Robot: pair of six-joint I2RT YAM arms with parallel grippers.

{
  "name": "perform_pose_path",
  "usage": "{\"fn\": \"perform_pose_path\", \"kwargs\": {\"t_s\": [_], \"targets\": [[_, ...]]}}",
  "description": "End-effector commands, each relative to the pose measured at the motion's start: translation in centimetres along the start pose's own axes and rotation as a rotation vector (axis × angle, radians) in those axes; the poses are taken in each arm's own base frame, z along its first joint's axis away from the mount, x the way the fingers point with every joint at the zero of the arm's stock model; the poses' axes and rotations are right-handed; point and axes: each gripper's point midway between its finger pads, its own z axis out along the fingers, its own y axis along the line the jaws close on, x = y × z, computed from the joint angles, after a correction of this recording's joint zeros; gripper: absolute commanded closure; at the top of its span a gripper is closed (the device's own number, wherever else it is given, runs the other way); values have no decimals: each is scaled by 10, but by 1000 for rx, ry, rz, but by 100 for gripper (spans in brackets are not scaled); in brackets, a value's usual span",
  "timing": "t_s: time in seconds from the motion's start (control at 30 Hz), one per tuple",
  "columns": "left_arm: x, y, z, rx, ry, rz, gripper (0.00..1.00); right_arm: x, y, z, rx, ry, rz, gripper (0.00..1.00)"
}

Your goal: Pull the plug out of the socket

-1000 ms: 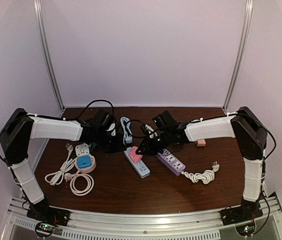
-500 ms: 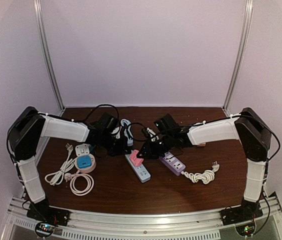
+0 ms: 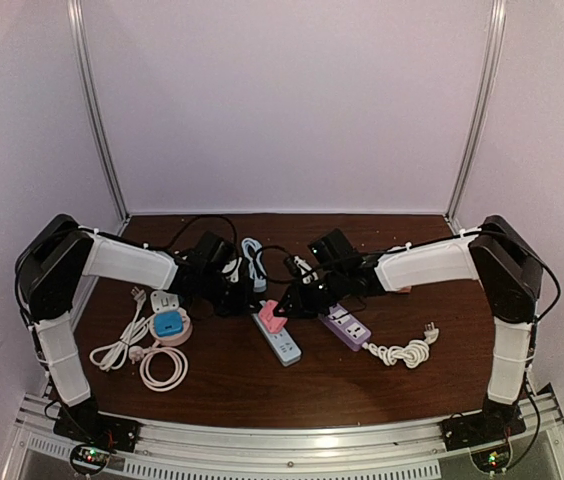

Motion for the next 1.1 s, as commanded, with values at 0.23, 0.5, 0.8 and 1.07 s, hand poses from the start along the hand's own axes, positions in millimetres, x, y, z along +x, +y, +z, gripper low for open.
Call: {"fn": "perform_pose_path", "kwargs": {"t_s": [0.23,0.5,0.8,1.07], "targets": [[46,60,5,-205,116,-17,100,-36,53,-23,-180,-128,6,100],[60,74,3,-238,140,-12,100,-43,54,-27,-273,-165,85,100],[66,79,4,-246,151,-5,100,-47,45,-31,-313,-192,205,100],[67,81,6,-249,150,-12,100,-47,53,-38,-383,-203,206,100]]}}
